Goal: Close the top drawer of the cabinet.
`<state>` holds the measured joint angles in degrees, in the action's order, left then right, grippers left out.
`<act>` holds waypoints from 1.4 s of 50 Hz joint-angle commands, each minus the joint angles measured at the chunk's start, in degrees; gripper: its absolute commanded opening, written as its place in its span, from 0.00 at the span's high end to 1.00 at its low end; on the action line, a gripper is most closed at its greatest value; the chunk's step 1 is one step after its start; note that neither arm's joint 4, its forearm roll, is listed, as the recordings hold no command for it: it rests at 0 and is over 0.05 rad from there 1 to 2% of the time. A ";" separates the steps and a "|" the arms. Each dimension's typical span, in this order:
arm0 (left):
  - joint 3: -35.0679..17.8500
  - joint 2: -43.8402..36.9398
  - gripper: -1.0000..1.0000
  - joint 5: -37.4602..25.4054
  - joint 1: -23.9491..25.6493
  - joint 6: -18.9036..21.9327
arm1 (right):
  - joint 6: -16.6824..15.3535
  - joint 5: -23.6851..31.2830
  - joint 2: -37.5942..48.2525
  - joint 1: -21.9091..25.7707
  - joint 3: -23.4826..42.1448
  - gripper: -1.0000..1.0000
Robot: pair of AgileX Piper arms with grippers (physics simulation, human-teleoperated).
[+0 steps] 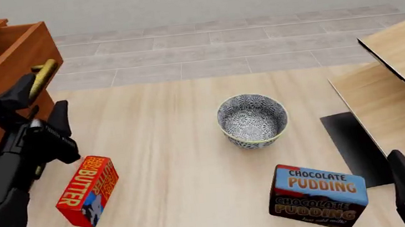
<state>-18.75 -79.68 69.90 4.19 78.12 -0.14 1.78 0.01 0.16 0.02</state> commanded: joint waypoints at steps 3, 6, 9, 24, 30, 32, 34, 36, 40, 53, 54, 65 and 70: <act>-0.54 -0.56 0.00 0.00 -1.34 0.20 | 0.01 0.04 0.00 -0.12 0.00 0.00; -0.54 -0.58 0.00 0.00 -1.58 0.36 | -0.04 0.02 0.00 -0.06 0.00 0.00; -0.58 -0.65 0.00 0.00 -1.80 0.41 | -0.10 0.07 0.00 0.02 0.00 0.00; -0.60 -0.86 0.00 0.00 -3.55 0.29 | -0.14 0.28 0.00 0.22 0.00 0.00; -0.89 -1.41 0.00 0.00 -4.09 0.08 | -0.04 0.38 0.00 0.26 0.00 0.00; -0.80 -1.30 0.00 0.00 -4.30 -0.01 | -0.02 0.36 0.00 0.23 0.00 0.00; -0.80 -1.30 0.00 0.00 -4.30 -0.01 | -0.02 0.36 0.00 0.22 0.00 0.00; -0.80 -1.30 0.00 0.00 -4.30 -0.01 | -0.02 0.36 0.00 0.22 0.00 0.00; -0.90 -1.72 0.00 0.00 -4.65 -0.01 | 0.05 0.40 0.00 0.10 0.00 0.00; -1.19 -2.48 0.00 0.00 -5.84 -0.30 | -0.24 0.54 0.00 0.27 -0.01 0.00; -1.38 -2.67 0.00 0.00 -5.88 -0.35 | -0.28 0.54 0.00 0.31 -0.01 0.00; -1.84 -3.66 0.00 0.00 -6.86 -0.43 | -0.27 0.56 0.00 0.37 0.00 0.00; -2.02 -3.86 0.00 0.00 -7.48 -0.67 | -0.32 0.55 0.00 0.44 0.00 0.00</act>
<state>-20.38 -82.53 69.90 -1.27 77.79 -0.39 2.31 0.01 0.52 0.01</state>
